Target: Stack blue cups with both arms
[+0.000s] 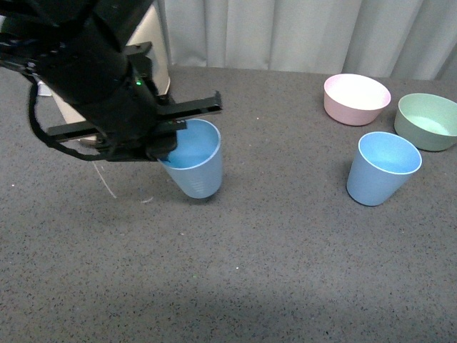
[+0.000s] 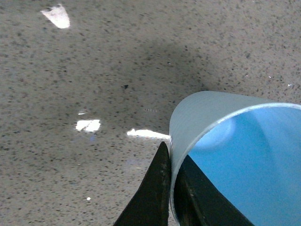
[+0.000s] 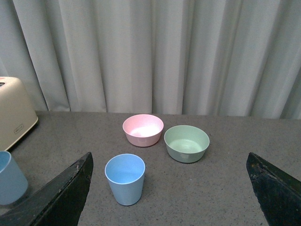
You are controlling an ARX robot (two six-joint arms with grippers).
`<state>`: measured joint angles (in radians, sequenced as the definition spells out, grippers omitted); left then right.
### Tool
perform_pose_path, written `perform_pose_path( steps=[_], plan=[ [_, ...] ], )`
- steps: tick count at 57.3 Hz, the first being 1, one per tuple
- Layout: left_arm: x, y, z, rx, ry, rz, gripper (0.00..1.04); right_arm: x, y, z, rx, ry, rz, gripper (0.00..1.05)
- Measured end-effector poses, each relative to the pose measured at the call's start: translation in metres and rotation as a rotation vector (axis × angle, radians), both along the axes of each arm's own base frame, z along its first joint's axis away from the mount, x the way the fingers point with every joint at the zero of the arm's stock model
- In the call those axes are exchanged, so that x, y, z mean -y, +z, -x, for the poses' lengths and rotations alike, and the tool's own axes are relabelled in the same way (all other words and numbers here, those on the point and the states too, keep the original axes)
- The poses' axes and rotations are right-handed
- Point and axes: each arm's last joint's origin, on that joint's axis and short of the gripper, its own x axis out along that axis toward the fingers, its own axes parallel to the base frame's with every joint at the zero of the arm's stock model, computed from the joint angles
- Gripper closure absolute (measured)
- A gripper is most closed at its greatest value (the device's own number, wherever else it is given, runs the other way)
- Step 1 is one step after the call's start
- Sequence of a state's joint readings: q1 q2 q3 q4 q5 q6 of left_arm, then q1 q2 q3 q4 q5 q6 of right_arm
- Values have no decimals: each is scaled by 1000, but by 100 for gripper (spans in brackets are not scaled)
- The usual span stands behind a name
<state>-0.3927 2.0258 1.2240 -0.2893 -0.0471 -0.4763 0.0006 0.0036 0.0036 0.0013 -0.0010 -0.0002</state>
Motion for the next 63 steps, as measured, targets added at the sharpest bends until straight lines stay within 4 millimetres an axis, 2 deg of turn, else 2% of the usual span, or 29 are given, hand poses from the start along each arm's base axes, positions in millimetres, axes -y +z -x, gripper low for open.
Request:
perform_pose_path(
  steps=[12, 32, 48, 63],
  plan=[
    [27, -2, -8, 4, -22, 3, 101, 0, 0, 0, 0, 0, 0, 10],
    [36, -12, -9, -25, -32, -28, 101, 0, 0, 0, 0, 0, 0, 10],
    [38, -7, -10, -1, -21, 6, 64, 0, 0, 0, 0, 0, 0, 10],
    [31, 26, -1, 132, -21, 54, 19, 0, 0, 0, 0, 0, 0, 10]
  ],
)
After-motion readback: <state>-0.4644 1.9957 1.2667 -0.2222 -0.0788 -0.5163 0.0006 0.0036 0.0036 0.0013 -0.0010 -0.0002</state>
